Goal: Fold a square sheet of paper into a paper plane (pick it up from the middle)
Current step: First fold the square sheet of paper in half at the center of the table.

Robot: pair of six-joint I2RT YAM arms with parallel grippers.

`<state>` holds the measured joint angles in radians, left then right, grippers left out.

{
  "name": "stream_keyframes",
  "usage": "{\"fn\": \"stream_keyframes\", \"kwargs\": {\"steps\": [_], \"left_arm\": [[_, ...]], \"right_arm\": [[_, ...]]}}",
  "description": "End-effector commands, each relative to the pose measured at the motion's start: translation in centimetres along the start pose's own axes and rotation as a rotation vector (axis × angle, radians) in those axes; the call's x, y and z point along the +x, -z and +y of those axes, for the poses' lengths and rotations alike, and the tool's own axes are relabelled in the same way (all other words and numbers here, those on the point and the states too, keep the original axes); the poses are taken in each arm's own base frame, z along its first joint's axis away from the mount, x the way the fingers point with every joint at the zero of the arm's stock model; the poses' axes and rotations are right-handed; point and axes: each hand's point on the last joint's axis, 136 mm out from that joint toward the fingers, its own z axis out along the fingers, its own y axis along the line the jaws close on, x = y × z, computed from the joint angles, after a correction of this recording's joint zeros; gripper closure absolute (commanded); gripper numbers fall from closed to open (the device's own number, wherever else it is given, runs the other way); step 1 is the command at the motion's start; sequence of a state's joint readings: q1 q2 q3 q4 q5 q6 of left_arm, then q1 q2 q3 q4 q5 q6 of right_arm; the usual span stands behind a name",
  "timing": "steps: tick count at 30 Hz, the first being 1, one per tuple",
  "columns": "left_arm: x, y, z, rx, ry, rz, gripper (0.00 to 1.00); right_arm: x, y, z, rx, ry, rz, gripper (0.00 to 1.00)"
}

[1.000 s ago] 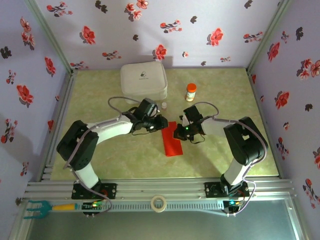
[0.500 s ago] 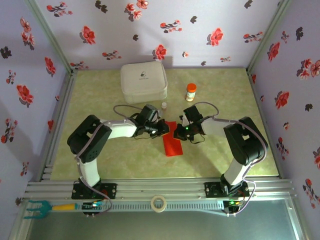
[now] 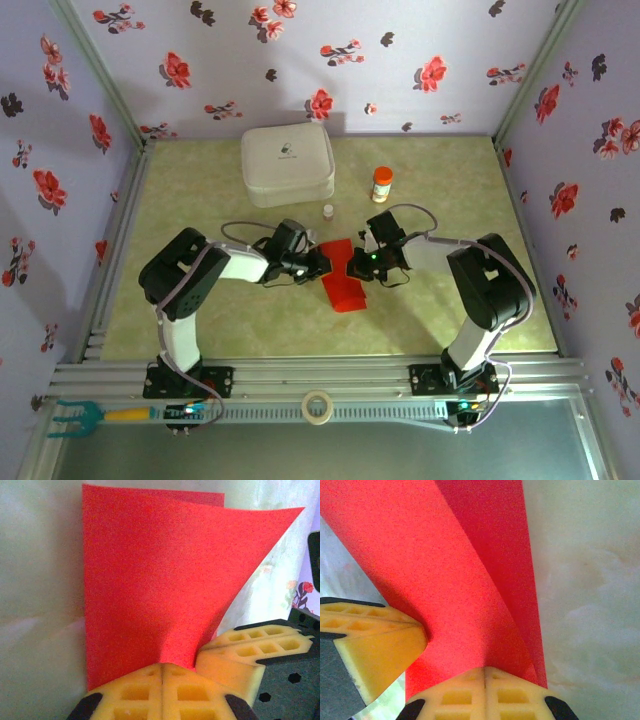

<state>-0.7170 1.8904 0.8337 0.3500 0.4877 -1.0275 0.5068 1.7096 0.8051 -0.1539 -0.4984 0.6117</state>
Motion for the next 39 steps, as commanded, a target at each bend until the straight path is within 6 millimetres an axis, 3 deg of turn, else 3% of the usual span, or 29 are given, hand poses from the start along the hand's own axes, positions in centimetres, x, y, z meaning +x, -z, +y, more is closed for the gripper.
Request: {"fn": "stream_keyframes", "kwargs": {"steps": [1, 5, 8, 14, 21, 24, 33, 39], "left_arm": [[0.3, 0.0, 3.2, -0.105, 0.060, 0.012, 1.00], [-1.3, 1.0, 0.4, -0.095, 0.019, 0.000, 1.00], [-2.1, 1.0, -0.5, -0.110, 0.005, 0.012, 1.00], [-2.4, 0.1, 0.5, -0.138, 0.026, 0.034, 1.00], [-1.8, -0.7, 4.2, -0.194, 0.086, 0.049, 1.00], [-1.8, -0.6, 4.8, -0.213, 0.096, 0.055, 1.00], [-4.5, 1.1, 0.3, -0.135, 0.019, 0.019, 1.00], [-4.9, 0.4, 1.2, -0.126, 0.034, 0.033, 1.00]], "right_arm": [[2.8, -1.1, -5.0, 0.176, -0.090, 0.075, 1.00], [2.9, -1.0, -5.0, 0.175, -0.091, 0.076, 1.00], [2.8, -1.1, -5.0, 0.174, -0.088, 0.076, 1.00], [2.9, -1.1, -5.0, 0.175, -0.089, 0.080, 1.00], [2.9, -1.2, -5.1, 0.175, -0.090, 0.082, 1.00], [2.9, -1.2, -5.1, 0.175, -0.089, 0.082, 1.00], [2.9, -1.2, -5.1, 0.176, -0.089, 0.079, 1.00], [3.0, -1.2, -5.1, 0.175, -0.089, 0.082, 1.00]]}}
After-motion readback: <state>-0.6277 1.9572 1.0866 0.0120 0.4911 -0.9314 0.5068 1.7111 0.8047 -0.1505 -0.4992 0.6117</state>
